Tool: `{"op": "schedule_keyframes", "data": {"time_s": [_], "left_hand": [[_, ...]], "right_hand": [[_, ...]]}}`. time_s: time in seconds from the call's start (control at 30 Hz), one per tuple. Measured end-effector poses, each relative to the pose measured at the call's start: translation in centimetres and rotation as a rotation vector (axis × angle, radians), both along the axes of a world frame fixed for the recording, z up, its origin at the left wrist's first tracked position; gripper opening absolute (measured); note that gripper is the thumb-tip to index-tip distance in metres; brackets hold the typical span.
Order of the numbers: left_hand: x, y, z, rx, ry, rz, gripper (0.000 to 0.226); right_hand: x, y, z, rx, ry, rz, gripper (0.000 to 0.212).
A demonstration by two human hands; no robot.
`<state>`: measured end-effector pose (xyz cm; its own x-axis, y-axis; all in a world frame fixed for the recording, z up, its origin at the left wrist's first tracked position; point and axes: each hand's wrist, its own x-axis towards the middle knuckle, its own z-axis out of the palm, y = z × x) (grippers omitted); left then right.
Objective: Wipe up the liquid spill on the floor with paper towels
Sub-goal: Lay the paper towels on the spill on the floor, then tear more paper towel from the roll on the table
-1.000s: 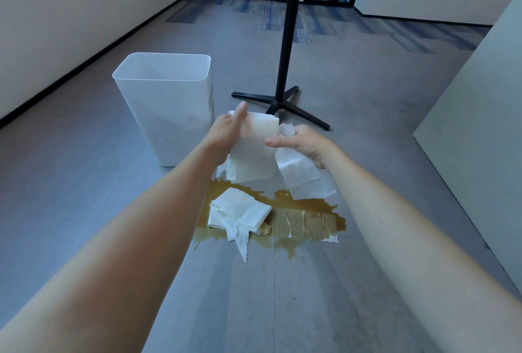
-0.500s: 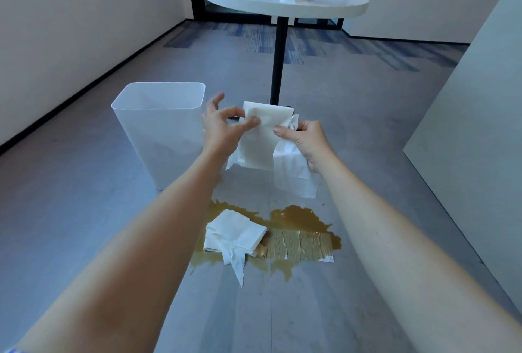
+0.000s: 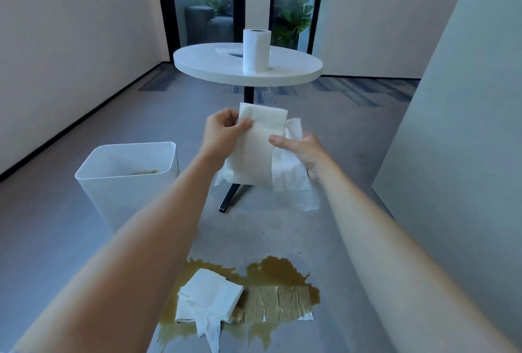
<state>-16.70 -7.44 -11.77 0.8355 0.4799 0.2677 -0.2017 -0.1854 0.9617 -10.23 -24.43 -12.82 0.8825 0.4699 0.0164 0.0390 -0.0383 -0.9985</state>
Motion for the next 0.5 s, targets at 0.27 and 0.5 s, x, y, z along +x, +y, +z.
{"op": "schedule_keyframes", "data": {"time_s": [0.27,0.5], "left_hand": [[8.3,-0.6,6.6,-0.041,-0.068,0.147,0.029],[13.9,3.9,7.4,0.931,0.482,0.214,0.063]], "right_hand": [[7.1,1.5,6.5,0.067,-0.124,-0.219,0.019],[15.7,3.1,10.5,-0.013,-0.141,-0.511,0.033]]}}
